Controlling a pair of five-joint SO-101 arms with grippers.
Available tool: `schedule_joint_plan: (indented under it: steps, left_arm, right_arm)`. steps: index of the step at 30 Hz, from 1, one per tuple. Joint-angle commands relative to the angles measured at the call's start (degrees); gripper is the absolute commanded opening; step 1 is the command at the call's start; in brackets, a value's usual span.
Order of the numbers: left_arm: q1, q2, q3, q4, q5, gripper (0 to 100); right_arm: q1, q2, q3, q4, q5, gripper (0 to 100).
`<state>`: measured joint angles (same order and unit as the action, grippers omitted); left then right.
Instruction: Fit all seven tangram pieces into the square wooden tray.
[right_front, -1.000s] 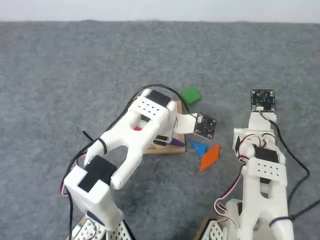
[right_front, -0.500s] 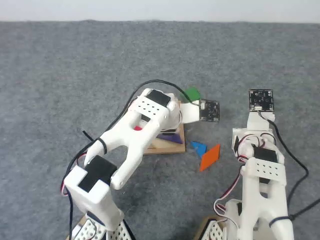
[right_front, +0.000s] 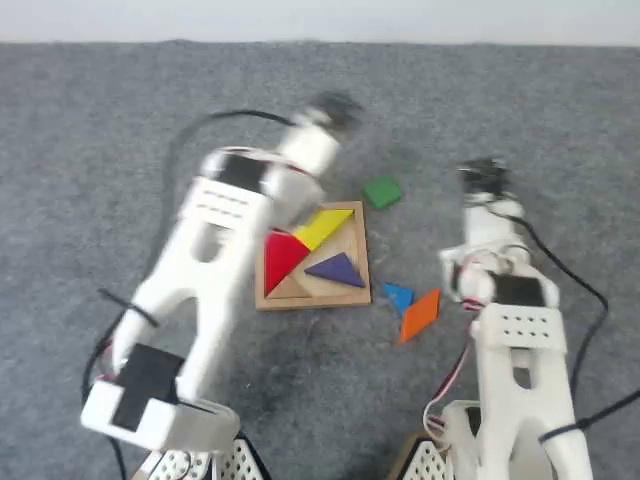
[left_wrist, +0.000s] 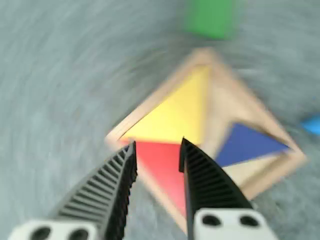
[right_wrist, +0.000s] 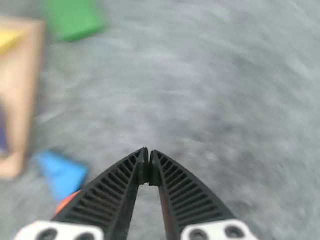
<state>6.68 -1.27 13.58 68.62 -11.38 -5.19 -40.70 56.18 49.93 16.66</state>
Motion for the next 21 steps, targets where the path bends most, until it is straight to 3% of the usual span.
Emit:
schedule_joint_plan:
  steps: [1,3,8,13,18,21]
  left_arm:
    - [-13.63,-2.99,3.21,-3.08,8.62,13]
    - [-19.69,-2.9,7.16,-6.33,8.44,12]
    - [-28.75,-3.78,16.92,-13.54,7.47,1]
    - [-32.0,-8.18,24.84,-18.64,6.33,1]
    - [-34.02,-14.86,37.32,-32.53,4.04,1]
    - [-33.67,-18.73,40.13,-32.79,2.9,1]
  right_arm:
    - [-11.65,-1.45,-7.47,6.02,3.87,2.1]
    - [-16.84,-1.36,-9.05,6.9,4.31,3.1]
    - [-27.21,3.65,-12.92,6.73,5.27,16.5]
    - [-30.73,18.24,-21.19,5.67,8.97,17.3]
    - [-31.78,33.01,-30.86,6.9,14.42,17.3]
    - [-33.36,40.4,-36.84,9.27,16.44,17.5]
